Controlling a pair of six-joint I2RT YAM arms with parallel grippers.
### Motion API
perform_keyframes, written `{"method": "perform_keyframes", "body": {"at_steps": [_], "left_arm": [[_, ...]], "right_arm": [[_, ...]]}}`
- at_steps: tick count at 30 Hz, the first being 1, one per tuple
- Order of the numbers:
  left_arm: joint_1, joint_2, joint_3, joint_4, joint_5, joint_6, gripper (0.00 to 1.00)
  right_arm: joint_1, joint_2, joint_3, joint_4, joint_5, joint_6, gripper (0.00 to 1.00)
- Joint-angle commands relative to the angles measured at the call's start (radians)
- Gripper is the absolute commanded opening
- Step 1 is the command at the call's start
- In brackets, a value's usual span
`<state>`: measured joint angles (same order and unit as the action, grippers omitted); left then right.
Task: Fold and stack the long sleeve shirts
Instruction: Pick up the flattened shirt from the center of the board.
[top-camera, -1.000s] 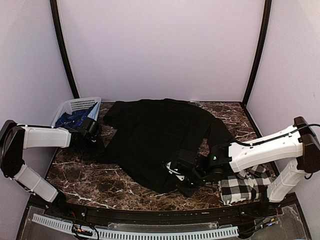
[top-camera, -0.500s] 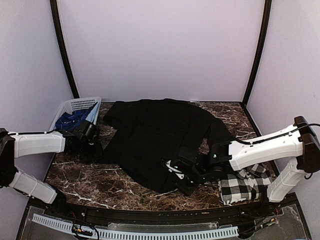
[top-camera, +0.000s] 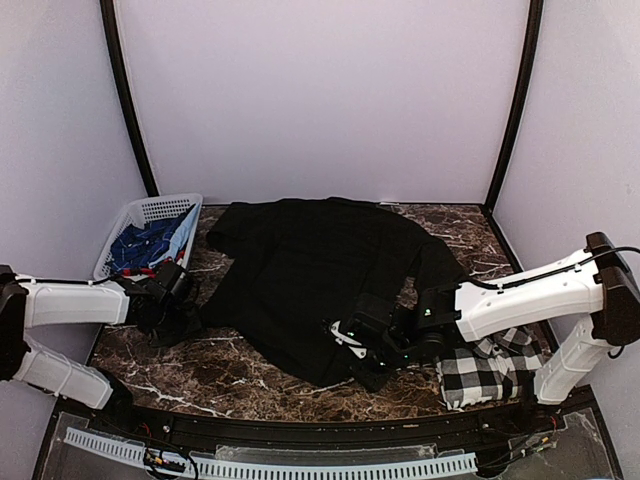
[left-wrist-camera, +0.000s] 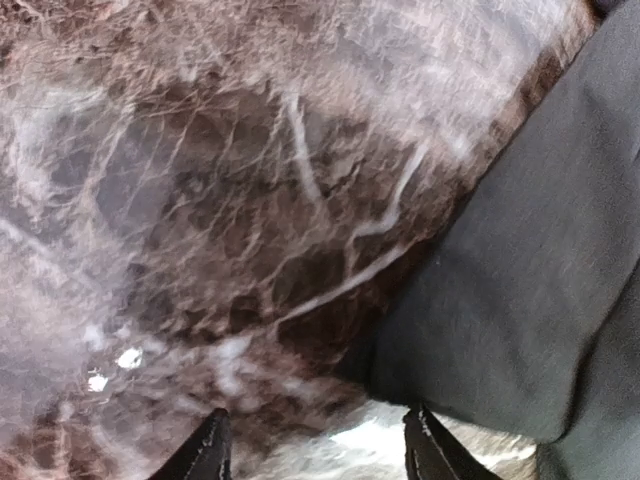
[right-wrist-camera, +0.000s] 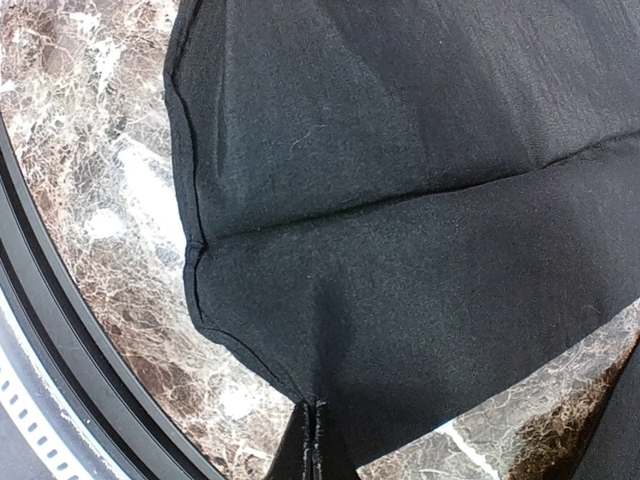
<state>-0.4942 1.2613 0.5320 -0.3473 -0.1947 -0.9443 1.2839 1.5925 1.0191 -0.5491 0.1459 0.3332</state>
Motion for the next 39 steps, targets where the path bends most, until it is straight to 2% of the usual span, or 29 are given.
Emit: {"method": "perform_keyframes", "body": {"at_steps": [1, 4, 9, 19, 21, 24, 26, 30, 36, 39], "left_arm": [[-0.004, 0.045, -0.014, 0.139, -0.037, -0.091, 0.58], [-0.004, 0.077, -0.017, 0.192, -0.038, -0.108, 0.57], [-0.004, 0.107, -0.017, 0.212, -0.051, -0.121, 0.48], [-0.006, -0.068, -0.062, 0.207, -0.012, -0.110, 0.34], [-0.010, -0.099, -0.075, 0.214, -0.010, -0.112, 0.34], [-0.015, -0.135, -0.099, 0.237, -0.012, -0.118, 0.43], [-0.015, -0.115, -0.099, 0.222, -0.022, -0.120, 0.46], [-0.015, -0.035, -0.060, 0.203, -0.037, -0.124, 0.46], [-0.014, 0.067, -0.015, 0.276, -0.061, -0.094, 0.47], [-0.012, 0.109, 0.006, 0.288, -0.068, -0.080, 0.43]], "right_arm": [[-0.008, -0.002, 0.015, 0.024, -0.014, -0.006, 0.00], [-0.008, -0.006, 0.010, 0.027, -0.012, -0.004, 0.00], [-0.010, -0.016, 0.003, 0.023, -0.008, 0.002, 0.00], [-0.011, -0.018, 0.003, 0.017, -0.005, 0.001, 0.00], [-0.012, -0.017, 0.008, 0.013, -0.003, -0.002, 0.00], [-0.013, -0.015, 0.010, 0.012, -0.004, -0.006, 0.00], [-0.014, -0.010, 0.014, 0.011, -0.005, -0.008, 0.00], [-0.015, -0.006, 0.021, 0.005, -0.006, -0.013, 0.00], [-0.017, -0.011, 0.024, 0.000, -0.002, -0.016, 0.00], [-0.018, -0.015, 0.022, -0.007, -0.002, -0.015, 0.00]]}}
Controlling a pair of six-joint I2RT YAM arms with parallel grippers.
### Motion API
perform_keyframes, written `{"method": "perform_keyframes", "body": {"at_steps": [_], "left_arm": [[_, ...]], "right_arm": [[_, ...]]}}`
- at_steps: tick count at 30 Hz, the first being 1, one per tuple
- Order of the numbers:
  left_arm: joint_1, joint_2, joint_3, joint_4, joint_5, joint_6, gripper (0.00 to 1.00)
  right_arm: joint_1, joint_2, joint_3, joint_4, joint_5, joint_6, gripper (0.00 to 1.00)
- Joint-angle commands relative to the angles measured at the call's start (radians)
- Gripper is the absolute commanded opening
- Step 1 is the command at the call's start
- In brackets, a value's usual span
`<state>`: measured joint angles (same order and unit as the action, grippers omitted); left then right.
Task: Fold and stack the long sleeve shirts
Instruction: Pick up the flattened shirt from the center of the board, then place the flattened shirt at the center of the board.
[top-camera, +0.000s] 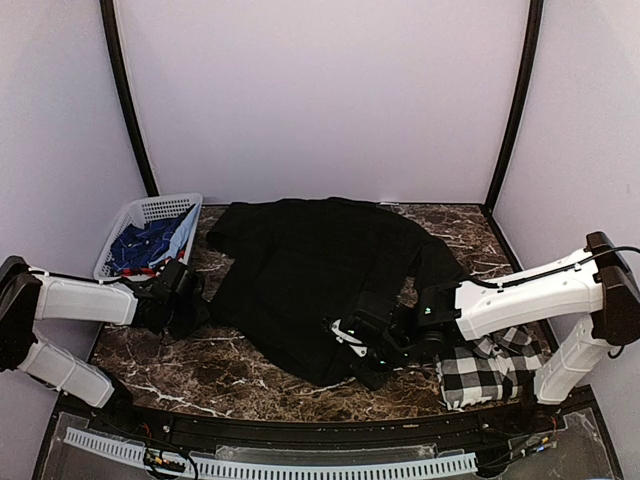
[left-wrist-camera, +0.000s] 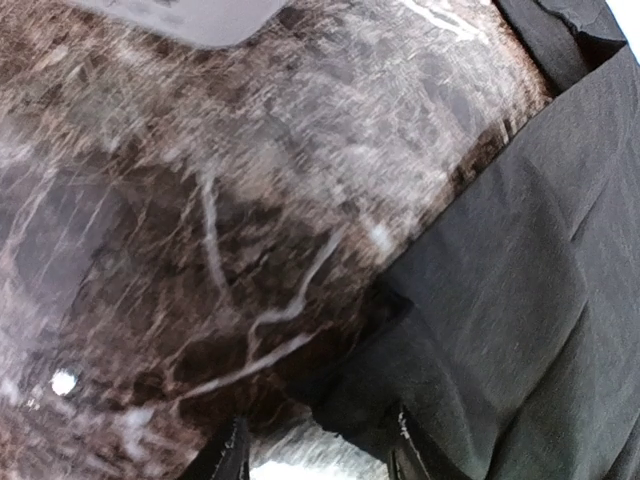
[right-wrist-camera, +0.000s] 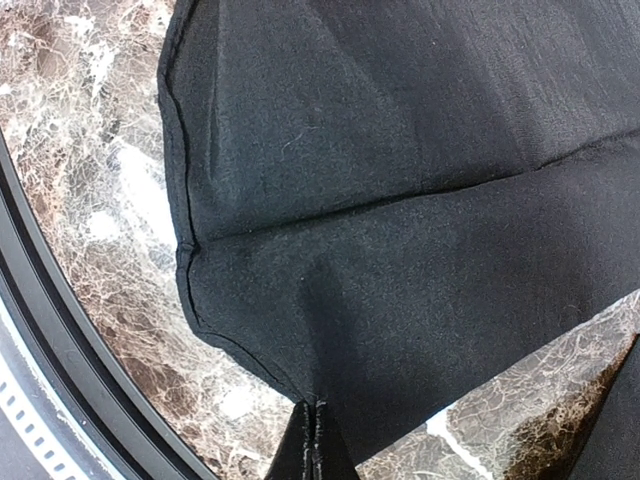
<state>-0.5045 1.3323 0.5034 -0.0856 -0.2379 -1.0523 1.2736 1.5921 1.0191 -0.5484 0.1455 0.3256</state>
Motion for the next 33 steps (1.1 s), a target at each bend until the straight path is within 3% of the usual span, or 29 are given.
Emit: {"method": "perform_keyframes", "body": {"at_steps": [1, 7, 9, 13, 18, 27, 33], "left_arm": [[-0.002, 0.042, 0.041, 0.031, -0.028, 0.030, 0.42], [-0.002, 0.035, 0.047, 0.030, -0.025, 0.041, 0.21], [-0.002, 0.019, 0.043, 0.031, -0.022, 0.046, 0.10], [-0.002, -0.010, 0.040, 0.019, -0.022, 0.053, 0.00], [-0.002, -0.048, 0.071, -0.070, -0.025, 0.059, 0.00], [-0.002, -0.157, 0.221, -0.437, -0.047, 0.095, 0.00], [0.007, -0.180, 0.270, -0.577, -0.025, 0.148, 0.00]], "right_arm": [[-0.007, -0.017, 0.021, -0.011, -0.001, -0.008, 0.00], [-0.010, -0.037, 0.013, -0.020, 0.000, -0.008, 0.00], [-0.012, -0.037, 0.013, -0.019, -0.001, -0.007, 0.00], [-0.013, -0.031, 0.015, -0.017, -0.007, -0.009, 0.00], [-0.015, -0.040, 0.021, -0.037, -0.011, -0.015, 0.00], [-0.031, -0.110, 0.021, -0.144, -0.045, -0.043, 0.00], [-0.033, -0.146, -0.006, -0.149, -0.133, -0.039, 0.00]]}}
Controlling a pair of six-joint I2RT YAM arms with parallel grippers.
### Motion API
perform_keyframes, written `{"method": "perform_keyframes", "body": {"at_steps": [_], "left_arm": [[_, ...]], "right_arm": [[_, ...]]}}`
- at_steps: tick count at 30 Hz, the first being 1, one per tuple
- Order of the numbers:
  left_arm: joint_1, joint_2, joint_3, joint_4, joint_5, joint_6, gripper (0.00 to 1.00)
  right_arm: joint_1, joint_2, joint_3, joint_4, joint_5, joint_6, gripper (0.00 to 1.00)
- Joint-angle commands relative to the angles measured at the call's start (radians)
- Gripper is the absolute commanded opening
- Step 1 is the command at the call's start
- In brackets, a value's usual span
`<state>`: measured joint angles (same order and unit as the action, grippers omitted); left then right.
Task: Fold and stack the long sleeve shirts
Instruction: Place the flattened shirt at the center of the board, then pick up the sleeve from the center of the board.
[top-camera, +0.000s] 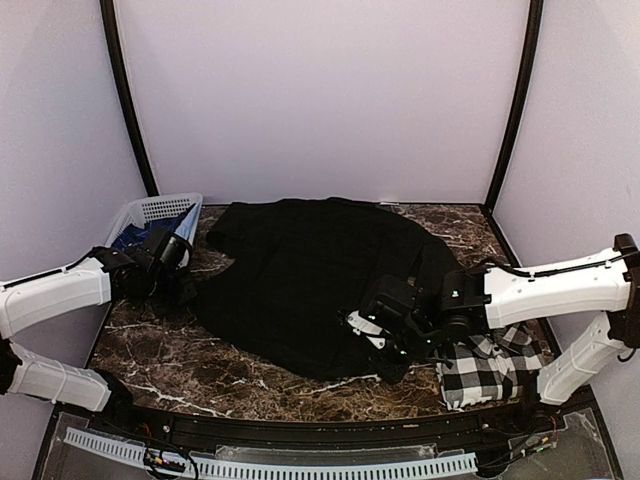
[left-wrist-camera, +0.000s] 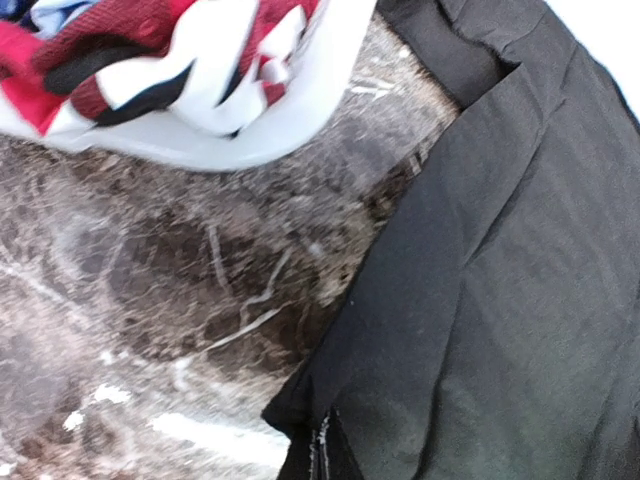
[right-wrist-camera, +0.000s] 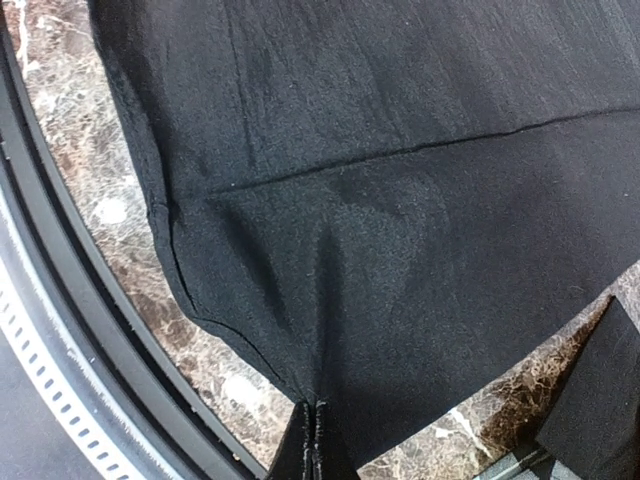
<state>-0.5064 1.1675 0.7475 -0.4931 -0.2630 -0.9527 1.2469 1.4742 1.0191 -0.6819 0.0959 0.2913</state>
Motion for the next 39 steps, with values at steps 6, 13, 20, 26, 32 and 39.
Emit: {"method": "perform_keyframes", "body": {"at_steps": [6, 13, 20, 26, 32, 39], "left_arm": [[0.011, -0.015, -0.017, -0.211, 0.018, 0.048, 0.00], [0.012, -0.035, -0.037, -0.207, 0.042, 0.082, 0.28], [0.010, -0.033, 0.064, -0.155, 0.123, 0.209, 0.59], [-0.011, 0.032, 0.146, -0.051, 0.252, 0.311, 0.61], [-0.056, 0.148, 0.226, 0.066, 0.389, 0.372, 0.61], [-0.104, 0.286, 0.321, 0.132, 0.445, 0.396, 0.61]], "right_arm": [[0.049, 0.011, -0.042, 0.096, -0.255, 0.037, 0.00], [0.045, 0.037, -0.025, 0.125, -0.210, 0.091, 0.26], [-0.115, -0.031, 0.015, 0.070, -0.040, 0.189, 0.59], [-0.297, -0.109, -0.020, 0.020, 0.141, 0.335, 0.63], [-0.415, -0.182, -0.075, -0.059, 0.268, 0.464, 0.63], [-0.442, -0.257, -0.174, -0.165, 0.359, 0.666, 0.63]]}}
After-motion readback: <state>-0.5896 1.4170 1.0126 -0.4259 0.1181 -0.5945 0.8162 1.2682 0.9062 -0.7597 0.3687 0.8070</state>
